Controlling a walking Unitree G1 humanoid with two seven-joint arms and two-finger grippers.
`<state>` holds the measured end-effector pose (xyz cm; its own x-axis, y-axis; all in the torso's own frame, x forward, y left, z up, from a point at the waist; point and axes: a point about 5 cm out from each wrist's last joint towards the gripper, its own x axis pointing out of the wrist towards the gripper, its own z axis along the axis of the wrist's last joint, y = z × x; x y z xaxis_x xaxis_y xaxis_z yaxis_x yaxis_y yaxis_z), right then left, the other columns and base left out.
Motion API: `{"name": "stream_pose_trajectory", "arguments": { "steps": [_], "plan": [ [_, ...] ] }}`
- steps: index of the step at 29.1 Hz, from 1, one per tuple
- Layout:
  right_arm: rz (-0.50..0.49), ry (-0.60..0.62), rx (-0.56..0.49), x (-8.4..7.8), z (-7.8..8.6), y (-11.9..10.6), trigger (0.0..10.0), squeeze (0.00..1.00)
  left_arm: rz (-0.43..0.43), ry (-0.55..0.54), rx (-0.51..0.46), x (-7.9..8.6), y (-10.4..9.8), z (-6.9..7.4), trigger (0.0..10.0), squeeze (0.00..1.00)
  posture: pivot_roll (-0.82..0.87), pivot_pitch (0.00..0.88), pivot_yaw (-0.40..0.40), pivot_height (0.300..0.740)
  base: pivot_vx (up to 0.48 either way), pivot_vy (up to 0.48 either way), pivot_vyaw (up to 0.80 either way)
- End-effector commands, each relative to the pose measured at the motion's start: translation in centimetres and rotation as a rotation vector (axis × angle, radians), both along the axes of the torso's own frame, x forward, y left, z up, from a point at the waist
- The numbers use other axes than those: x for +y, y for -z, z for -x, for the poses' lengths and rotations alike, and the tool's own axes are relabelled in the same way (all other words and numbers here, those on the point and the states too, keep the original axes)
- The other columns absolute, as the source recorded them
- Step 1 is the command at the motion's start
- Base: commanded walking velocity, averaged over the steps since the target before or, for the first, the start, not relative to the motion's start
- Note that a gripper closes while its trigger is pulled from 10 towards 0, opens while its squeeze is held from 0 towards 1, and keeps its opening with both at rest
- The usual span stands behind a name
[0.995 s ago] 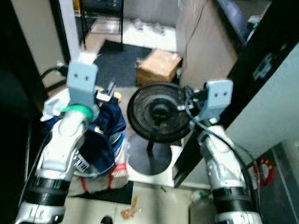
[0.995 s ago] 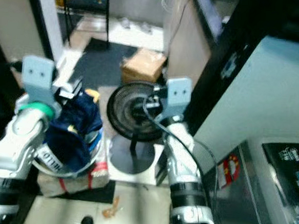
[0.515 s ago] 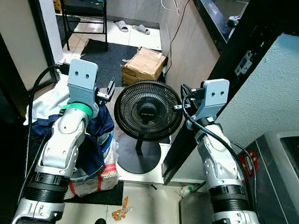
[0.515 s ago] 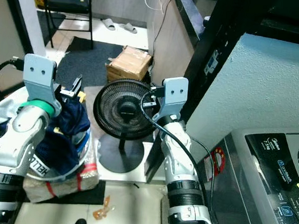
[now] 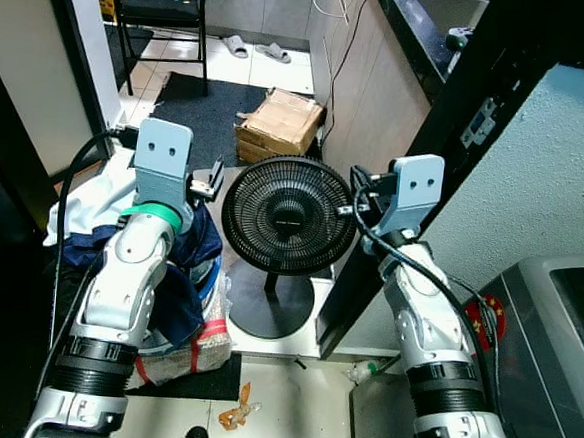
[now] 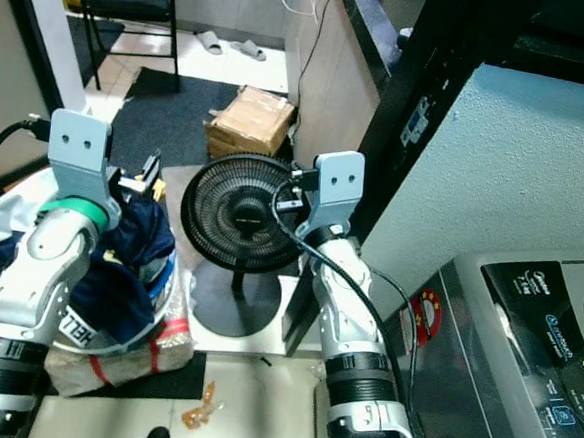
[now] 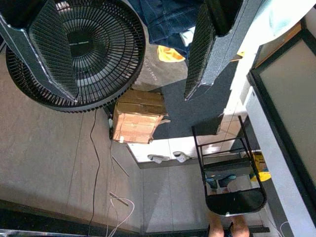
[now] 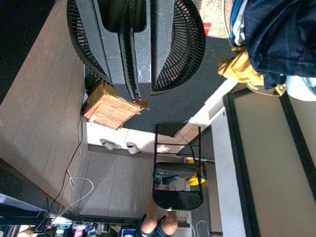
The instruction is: Clothes washing
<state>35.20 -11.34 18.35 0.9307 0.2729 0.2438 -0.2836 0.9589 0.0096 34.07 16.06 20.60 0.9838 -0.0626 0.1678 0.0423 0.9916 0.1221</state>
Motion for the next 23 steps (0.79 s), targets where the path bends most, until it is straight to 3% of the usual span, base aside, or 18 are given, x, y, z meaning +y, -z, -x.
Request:
{"name": "stream_pose_trajectory", "arguments": {
  "steps": [1,11,17,23],
  "plan": [
    [-0.011,-0.002,0.015,-0.06,-0.07,0.24,10.0,0.0,0.008,0.004,0.017,-0.1,0.53,0.05,10.0,0.0,0.02,0.0,-0.063,0.74,0.0,0.259,0.0],
    [-0.009,-0.006,0.017,-0.02,-0.08,0.28,10.0,0.0,0.017,-0.003,0.013,0.02,0.49,0.03,10.0,0.0,0.02,0.0,-0.066,0.74,0.0,0.451,0.0],
    [-0.007,-0.007,0.018,-0.01,-0.1,0.29,10.0,0.0,0.014,-0.005,0.009,0.07,0.47,0.0,10.0,0.0,0.02,0.001,-0.066,0.74,0.0,0.0,0.0],
    [-0.007,-0.008,0.02,0.01,-0.11,0.34,10.0,0.0,0.03,-0.006,0.019,0.08,0.57,-0.04,10.0,0.0,0.02,0.0,-0.066,0.74,0.0,0.48,0.0]
  ]
}}
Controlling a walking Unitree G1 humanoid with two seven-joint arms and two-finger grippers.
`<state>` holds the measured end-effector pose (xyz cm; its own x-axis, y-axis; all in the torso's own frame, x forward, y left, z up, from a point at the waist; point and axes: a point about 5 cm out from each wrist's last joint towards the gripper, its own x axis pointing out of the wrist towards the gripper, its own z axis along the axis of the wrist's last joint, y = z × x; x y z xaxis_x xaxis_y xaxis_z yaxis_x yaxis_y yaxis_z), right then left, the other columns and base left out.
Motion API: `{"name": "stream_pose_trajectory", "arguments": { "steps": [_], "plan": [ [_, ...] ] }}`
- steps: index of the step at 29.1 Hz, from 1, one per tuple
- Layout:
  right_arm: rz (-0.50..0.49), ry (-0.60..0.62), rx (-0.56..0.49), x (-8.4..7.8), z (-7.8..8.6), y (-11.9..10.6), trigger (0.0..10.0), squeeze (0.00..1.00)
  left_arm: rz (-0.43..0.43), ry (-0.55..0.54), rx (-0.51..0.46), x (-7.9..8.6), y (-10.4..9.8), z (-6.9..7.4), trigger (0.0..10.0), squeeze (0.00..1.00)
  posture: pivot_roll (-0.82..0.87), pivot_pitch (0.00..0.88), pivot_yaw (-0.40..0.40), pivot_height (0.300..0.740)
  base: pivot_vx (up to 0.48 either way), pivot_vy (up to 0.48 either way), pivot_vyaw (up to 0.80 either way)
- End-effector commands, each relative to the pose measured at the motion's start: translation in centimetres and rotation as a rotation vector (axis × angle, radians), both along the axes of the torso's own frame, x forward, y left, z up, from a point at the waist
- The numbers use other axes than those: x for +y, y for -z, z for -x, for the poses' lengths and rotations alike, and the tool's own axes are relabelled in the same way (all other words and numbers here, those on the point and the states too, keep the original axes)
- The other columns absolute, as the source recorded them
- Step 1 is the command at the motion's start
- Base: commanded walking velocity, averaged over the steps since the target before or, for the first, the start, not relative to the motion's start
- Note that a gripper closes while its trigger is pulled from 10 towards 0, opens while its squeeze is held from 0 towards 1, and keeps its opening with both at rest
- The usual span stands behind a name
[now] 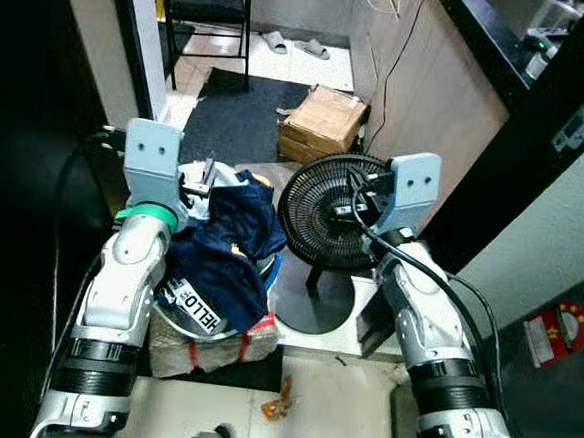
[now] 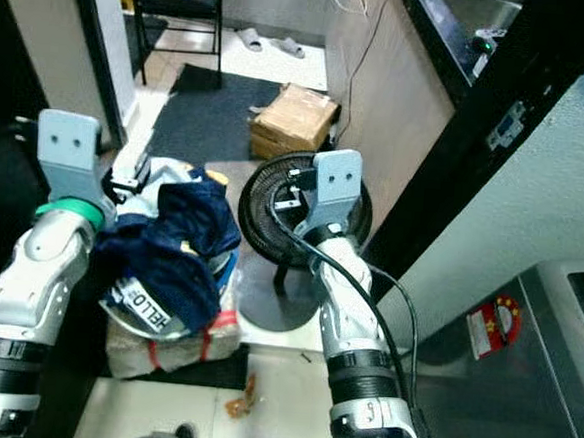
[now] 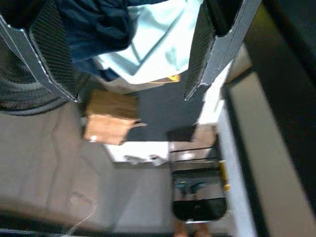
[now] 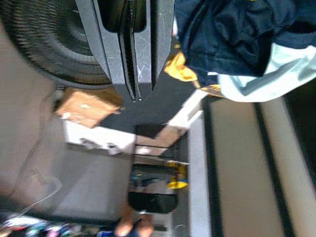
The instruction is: Clothes washing
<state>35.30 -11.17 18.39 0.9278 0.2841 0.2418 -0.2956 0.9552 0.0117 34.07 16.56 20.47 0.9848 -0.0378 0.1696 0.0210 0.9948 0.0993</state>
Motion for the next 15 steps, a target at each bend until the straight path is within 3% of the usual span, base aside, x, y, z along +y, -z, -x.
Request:
{"name": "stream_pose_trajectory", "arguments": {
  "steps": [1,4,15],
  "plan": [
    [-0.005,0.003,0.017,-0.14,-0.01,0.38,10.0,0.0,0.006,0.015,0.018,-0.4,0.42,-0.04,10.0,0.0,0.02,0.0,-0.066,0.74,0.0,0.48,0.0],
    [-0.005,0.003,0.017,-0.14,-0.01,0.38,10.0,0.0,0.006,0.015,0.018,-0.39,0.41,-0.05,10.0,0.0,0.02,0.0,-0.066,0.74,0.0,0.48,0.0],
    [0.008,-0.011,0.015,0.08,0.05,0.41,10.0,0.0,-0.015,0.006,-0.016,-0.33,0.18,-0.08,10.0,0.0,0.02,0.002,-0.066,0.74,0.034,0.0,0.0]
  ]
}}
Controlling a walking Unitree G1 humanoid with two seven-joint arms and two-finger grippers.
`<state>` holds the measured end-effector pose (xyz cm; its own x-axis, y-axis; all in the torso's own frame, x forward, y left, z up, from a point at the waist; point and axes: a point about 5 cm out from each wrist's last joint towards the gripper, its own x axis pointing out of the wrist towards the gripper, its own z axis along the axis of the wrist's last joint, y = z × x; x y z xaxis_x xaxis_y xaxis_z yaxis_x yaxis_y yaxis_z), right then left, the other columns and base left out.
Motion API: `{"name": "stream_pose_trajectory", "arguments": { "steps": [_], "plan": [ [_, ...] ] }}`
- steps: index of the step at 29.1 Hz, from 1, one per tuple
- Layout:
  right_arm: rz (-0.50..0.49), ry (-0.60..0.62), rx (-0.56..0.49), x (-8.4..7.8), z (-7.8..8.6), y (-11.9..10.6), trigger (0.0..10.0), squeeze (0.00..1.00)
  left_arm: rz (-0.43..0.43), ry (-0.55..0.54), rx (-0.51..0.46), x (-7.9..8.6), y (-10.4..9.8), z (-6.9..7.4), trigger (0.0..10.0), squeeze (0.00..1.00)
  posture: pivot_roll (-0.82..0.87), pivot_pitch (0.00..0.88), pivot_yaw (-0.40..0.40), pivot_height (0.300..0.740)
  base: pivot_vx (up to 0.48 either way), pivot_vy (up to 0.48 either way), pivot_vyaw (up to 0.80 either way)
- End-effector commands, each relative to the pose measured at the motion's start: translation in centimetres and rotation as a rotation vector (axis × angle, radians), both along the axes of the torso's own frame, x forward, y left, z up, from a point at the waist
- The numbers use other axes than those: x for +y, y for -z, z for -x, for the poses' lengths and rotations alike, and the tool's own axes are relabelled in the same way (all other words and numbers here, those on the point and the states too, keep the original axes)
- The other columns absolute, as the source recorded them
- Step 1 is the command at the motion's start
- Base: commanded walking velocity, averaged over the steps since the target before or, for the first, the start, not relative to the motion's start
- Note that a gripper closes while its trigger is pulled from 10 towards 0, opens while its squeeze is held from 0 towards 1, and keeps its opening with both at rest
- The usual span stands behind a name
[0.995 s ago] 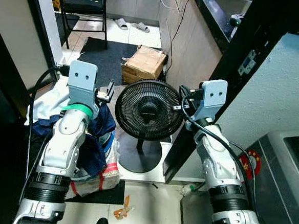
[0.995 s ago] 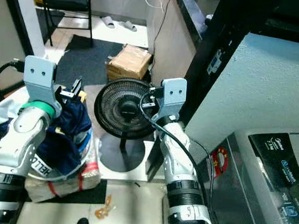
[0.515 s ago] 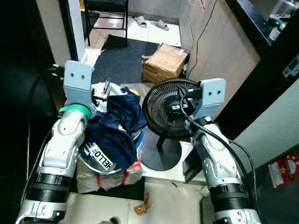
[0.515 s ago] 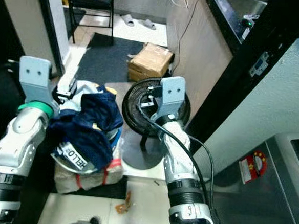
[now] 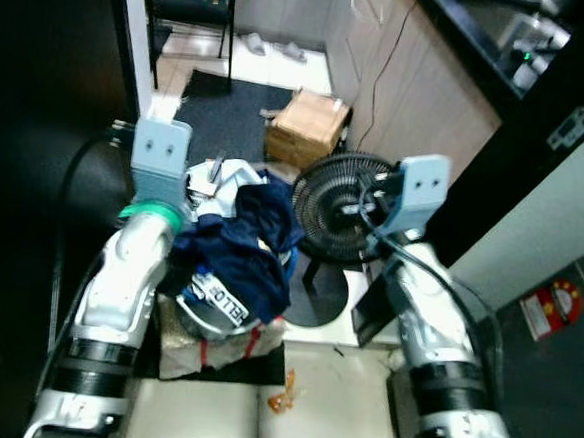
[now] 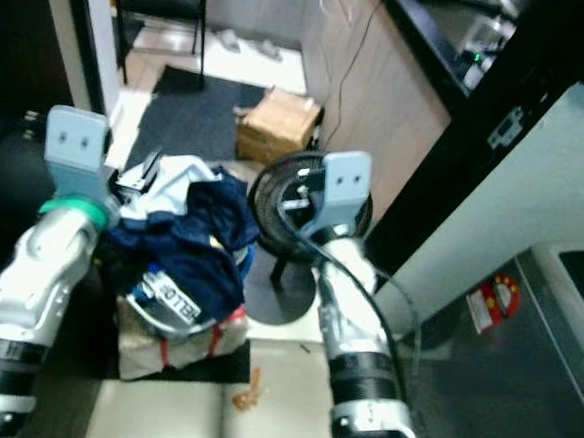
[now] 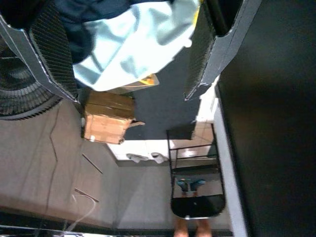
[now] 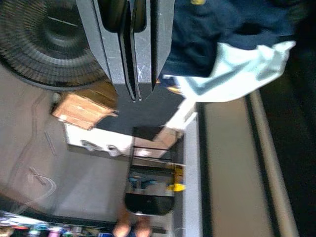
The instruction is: Clothes washing
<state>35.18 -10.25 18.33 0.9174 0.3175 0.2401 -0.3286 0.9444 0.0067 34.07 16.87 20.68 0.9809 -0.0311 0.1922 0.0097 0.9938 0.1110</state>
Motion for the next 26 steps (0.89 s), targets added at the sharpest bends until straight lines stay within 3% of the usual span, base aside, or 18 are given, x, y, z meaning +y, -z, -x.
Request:
{"name": "stream_pose_trajectory", "arguments": {
  "steps": [1,26],
  "plan": [
    [0.003,0.024,0.015,-0.84,-0.07,0.34,10.0,0.0,-0.003,0.015,0.008,-0.65,0.39,-0.08,10.0,0.0,0.02,0.002,-0.066,0.74,0.379,0.0,0.0],
    [0.011,0.02,0.022,-0.93,-0.11,0.54,10.0,0.0,-0.005,-0.002,0.018,-0.45,0.74,-0.22,10.0,0.0,0.02,0.0,-0.066,0.74,0.48,0.0,0.0]
  ]
}}
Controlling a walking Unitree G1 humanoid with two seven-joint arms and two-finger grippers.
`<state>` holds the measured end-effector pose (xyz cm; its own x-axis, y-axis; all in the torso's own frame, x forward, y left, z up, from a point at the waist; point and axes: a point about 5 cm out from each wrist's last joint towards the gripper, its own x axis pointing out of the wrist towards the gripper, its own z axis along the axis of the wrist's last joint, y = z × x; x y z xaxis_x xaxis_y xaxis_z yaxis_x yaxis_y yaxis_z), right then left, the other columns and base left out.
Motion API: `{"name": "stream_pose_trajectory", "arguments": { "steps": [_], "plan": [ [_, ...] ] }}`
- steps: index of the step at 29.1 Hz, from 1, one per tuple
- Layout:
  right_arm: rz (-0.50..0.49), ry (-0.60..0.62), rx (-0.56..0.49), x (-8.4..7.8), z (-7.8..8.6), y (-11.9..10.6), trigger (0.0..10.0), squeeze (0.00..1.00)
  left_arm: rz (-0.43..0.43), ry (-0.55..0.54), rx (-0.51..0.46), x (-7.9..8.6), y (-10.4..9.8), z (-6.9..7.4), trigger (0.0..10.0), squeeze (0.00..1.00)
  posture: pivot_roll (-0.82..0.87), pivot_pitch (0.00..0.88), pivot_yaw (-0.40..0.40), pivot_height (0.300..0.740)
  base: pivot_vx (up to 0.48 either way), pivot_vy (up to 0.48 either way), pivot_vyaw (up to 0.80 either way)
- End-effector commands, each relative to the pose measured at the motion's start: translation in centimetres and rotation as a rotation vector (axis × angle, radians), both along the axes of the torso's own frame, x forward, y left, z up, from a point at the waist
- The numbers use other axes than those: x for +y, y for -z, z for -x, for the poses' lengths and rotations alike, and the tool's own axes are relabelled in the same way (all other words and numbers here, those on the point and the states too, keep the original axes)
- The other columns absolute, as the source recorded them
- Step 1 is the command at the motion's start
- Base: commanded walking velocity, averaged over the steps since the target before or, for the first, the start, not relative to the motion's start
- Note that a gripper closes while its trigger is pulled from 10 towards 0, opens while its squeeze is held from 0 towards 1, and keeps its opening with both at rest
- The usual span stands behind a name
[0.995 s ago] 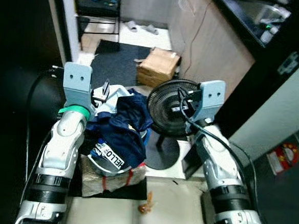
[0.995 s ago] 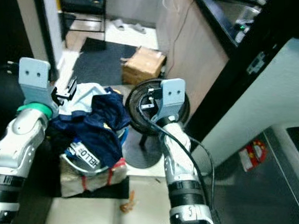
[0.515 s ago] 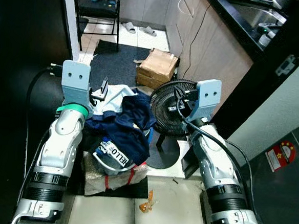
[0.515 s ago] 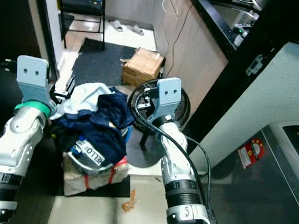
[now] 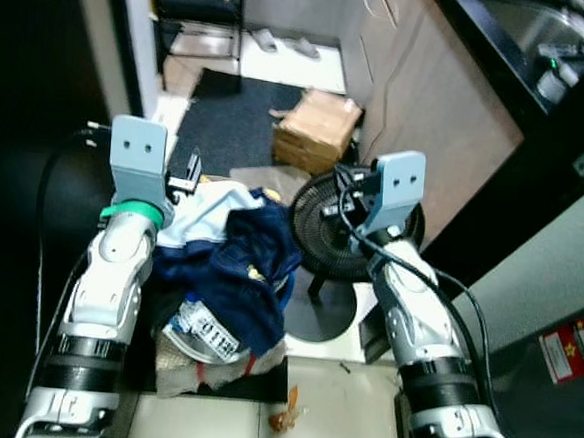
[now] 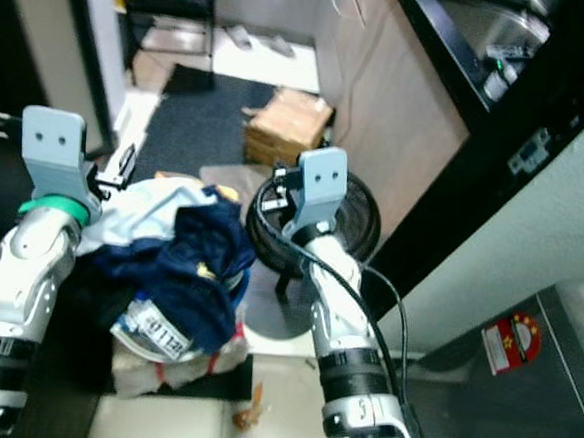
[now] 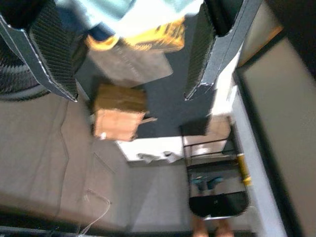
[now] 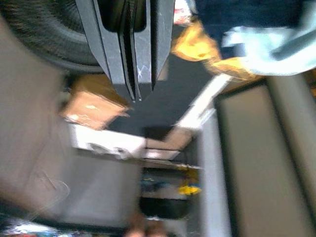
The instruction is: Clothes washing
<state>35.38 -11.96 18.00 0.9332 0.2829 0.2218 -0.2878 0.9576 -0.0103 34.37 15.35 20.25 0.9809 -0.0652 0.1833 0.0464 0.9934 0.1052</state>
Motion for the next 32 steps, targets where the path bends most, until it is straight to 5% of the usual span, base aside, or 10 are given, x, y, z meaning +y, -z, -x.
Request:
{"name": "stream_pose_trajectory", "arguments": {
  "steps": [1,9,32],
  "plan": [
    [-0.011,-0.022,0.01,0.8,0.1,0.2,10.0,0.0,-0.01,-0.038,0.009,1.1,0.3,0.1,10.0,0.0,0.02,0.0,-0.065,0.74,0.48,0.0,0.0],
    [-0.012,-0.021,0.012,0.8,0.1,0.3,10.0,0.0,-0.01,-0.04,0.017,1.1,0.4,0.0,10.0,0.0,0.02,0.001,-0.065,0.74,0.397,0.0,0.0],
    [-0.012,-0.024,0.013,0.9,0.1,0.4,10.0,0.0,-0.019,-0.021,0.051,0.8,1.4,0.2,10.0,0.0,0.02,0.007,-0.064,0.74,0.0,0.0,0.0]
  ]
}}
